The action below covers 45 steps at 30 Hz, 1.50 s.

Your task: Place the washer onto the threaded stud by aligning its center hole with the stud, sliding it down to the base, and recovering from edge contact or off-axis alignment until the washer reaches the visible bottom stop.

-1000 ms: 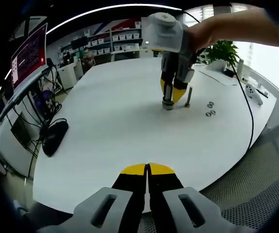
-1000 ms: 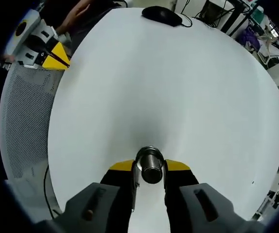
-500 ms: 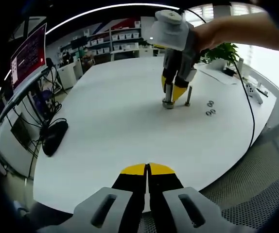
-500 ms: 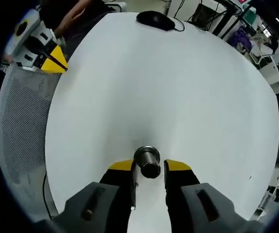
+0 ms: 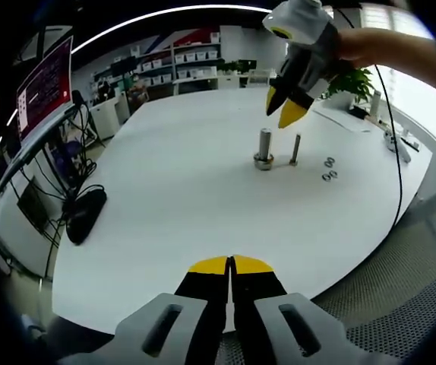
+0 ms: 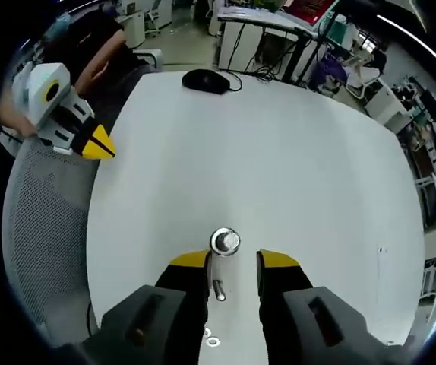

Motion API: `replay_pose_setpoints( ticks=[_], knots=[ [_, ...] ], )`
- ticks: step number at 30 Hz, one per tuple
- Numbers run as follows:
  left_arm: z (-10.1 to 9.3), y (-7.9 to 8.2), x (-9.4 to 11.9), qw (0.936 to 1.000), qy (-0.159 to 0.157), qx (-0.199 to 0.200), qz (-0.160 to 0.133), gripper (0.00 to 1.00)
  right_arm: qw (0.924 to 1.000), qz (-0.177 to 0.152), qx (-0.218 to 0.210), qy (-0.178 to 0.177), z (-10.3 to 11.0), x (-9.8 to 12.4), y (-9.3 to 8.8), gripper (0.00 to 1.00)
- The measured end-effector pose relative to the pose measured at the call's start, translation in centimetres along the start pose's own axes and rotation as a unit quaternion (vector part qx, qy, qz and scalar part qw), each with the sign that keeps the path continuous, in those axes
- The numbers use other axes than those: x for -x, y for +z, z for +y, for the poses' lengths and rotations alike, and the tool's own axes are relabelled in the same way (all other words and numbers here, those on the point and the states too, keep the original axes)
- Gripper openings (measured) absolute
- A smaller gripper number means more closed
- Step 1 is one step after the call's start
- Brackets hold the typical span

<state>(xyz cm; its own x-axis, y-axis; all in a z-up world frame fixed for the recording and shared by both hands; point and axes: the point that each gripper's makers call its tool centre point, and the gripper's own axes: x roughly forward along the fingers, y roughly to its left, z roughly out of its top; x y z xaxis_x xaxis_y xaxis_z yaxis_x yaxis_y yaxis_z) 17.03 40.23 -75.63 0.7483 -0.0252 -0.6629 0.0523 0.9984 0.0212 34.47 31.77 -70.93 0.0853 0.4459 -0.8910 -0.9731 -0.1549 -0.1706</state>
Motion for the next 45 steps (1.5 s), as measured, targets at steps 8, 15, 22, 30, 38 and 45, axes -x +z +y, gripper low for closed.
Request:
replay_pose_setpoints(
  ticks=[8, 15, 22, 30, 38, 45],
  knots=[
    [0.0, 0.0, 0.0, 1.0000, 0.001, 0.000, 0.001, 0.00, 0.9946, -0.062, -0.074, -0.038, 1.2, 2.5, -0.5, 0.27],
    [0.0, -0.1, 0.0, 1.0000, 0.003, 0.000, 0.004, 0.00, 0.9794, -0.124, -0.142, -0.071, 2.4, 4.6, -1.2, 0.28],
    [-0.1, -0.2, 0.1, 1.0000, 0.001, -0.002, 0.010, 0.00, 0.9502, -0.205, -0.218, -0.088, 4.0, 7.5, -2.0, 0.28],
    [-0.3, -0.5, 0.0, 0.9998, -0.003, -0.006, 0.018, 0.00, 0.9233, -0.238, -0.286, -0.094, 6.1, 9.5, -5.5, 0.28],
    [-0.4, -0.5, 0.2, 0.9996, -0.005, -0.009, 0.025, 0.00, 0.8893, -0.260, -0.361, -0.104, 8.0, 10.7, -10.3, 0.28],
    [-0.6, -0.3, 0.3, 0.9996, -0.009, -0.010, 0.023, 0.00, 0.8675, -0.272, -0.397, -0.124, 9.4, 11.6, -13.4, 0.27]
  ],
)
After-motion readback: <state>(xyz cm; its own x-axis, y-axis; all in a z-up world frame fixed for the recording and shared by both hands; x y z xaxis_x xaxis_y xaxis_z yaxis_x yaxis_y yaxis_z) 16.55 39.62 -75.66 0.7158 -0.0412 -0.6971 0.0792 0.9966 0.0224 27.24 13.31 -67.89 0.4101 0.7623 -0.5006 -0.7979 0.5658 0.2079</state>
